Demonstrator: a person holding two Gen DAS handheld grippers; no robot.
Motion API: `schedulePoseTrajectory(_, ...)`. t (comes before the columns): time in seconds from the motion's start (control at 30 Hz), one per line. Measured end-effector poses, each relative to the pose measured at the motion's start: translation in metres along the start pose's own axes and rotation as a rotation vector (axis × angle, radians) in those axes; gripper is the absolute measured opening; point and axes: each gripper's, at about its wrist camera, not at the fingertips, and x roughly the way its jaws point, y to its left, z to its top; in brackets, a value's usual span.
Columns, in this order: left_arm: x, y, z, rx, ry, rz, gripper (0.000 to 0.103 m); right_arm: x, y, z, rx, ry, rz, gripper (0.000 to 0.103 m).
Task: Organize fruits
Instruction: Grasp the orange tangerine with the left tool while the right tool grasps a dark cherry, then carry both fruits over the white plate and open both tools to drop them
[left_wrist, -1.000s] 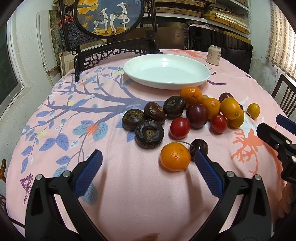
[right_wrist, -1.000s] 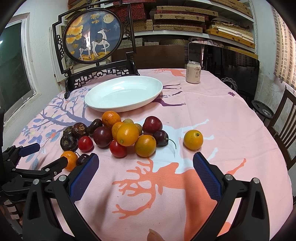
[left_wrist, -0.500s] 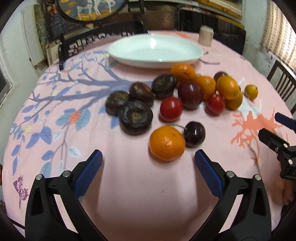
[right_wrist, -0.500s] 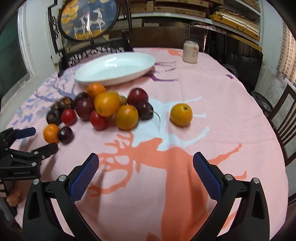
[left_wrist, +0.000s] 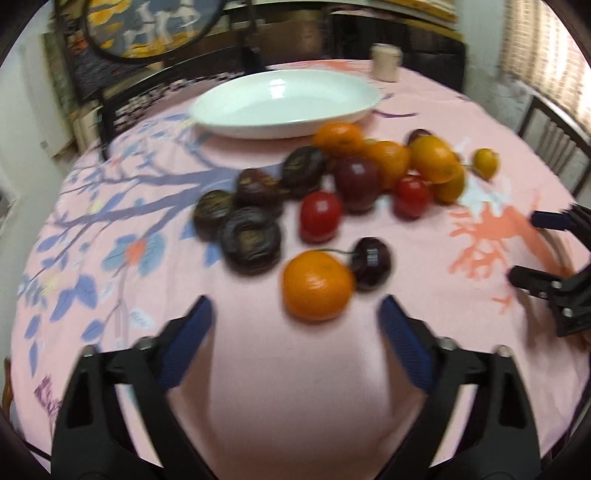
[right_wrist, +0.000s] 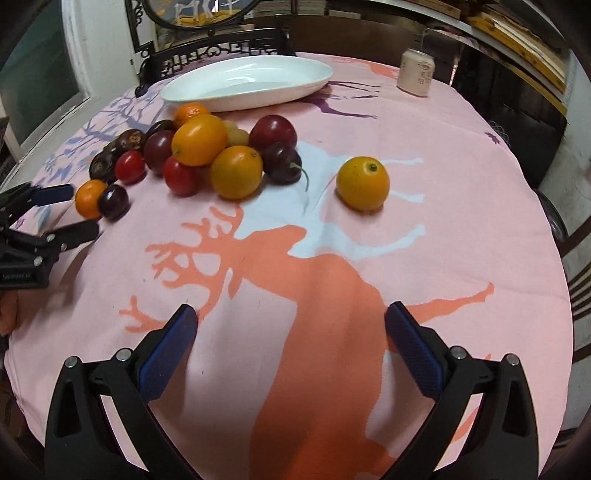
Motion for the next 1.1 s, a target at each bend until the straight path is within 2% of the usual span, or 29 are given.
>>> schedulePoseTrajectory(0.03, 0.002, 0.001, 0.000, 0.001, 0.011, -0.041, 0.068, 0.000, 0.000, 0.000, -0.001, -0.001, -0.001, 0.102)
schedulePoseTrajectory(0.17, -0.001, 0.009, 0.002, -0.015, -0.003, -0.117, 0.048, -0.005, 0.000, -0.003, 0.000, -0.017, 0.022, 0.102)
schedulePoseTrajectory(0.23, -0.001, 0.009, 0.005, -0.001, -0.001, -0.143, 0.046, -0.013, 0.001, -0.004, -0.006, -0.058, 0.056, 0.098)
schedulePoseTrajectory(0.33, 0.003, 0.007, 0.009, 0.053, -0.005, -0.121, 0.043, -0.022, 0.007, -0.001, -0.012, -0.109, 0.118, 0.087)
schedulePoseTrajectory(0.4, 0.007, 0.010, 0.012, 0.056, -0.002, -0.125, 0.046, -0.023, 0.013, 0.004, 0.001, -0.111, 0.194, 0.080)
schedulePoseTrajectory(0.47, 0.008, 0.015, 0.013, 0.041, -0.005, -0.159, 0.046, -0.018, 0.024, 0.011, 0.004, -0.098, 0.265, 0.067)
schedulePoseTrajectory(0.5, 0.008, 0.016, 0.013, 0.042, -0.006, -0.164, 0.046, -0.015, 0.030, 0.015, -0.003, -0.092, 0.280, 0.063)
schedulePoseTrajectory(0.57, 0.006, 0.015, 0.011, 0.049, -0.016, -0.172, 0.038, -0.013, 0.035, 0.025, -0.002, -0.098, 0.281, 0.055)
schedulePoseTrajectory(0.63, 0.001, 0.015, 0.010, 0.048, -0.040, -0.166, 0.038, -0.012, 0.032, 0.033, 0.021, -0.117, 0.279, 0.054)
schedulePoseTrajectory(0.77, -0.012, 0.020, 0.008, 0.025, -0.094, -0.200, 0.038, -0.005, 0.031, 0.042, 0.066, -0.103, 0.351, 0.054)
schedulePoseTrajectory(0.83, -0.020, 0.025, 0.007, 0.002, -0.119, -0.218, 0.038, -0.001, 0.038, 0.045, 0.053, -0.088, 0.364, 0.054)
schedulePoseTrajectory(1.03, -0.029, 0.049, 0.008, -0.091, -0.154, -0.190, 0.038, 0.005, 0.078, 0.052, -0.029, -0.074, 0.413, 0.054)
schedulePoseTrajectory(1.1, -0.029, 0.057, 0.008, -0.120, -0.156, -0.191, 0.038, 0.011, 0.093, 0.057, -0.061, -0.068, 0.401, 0.054)
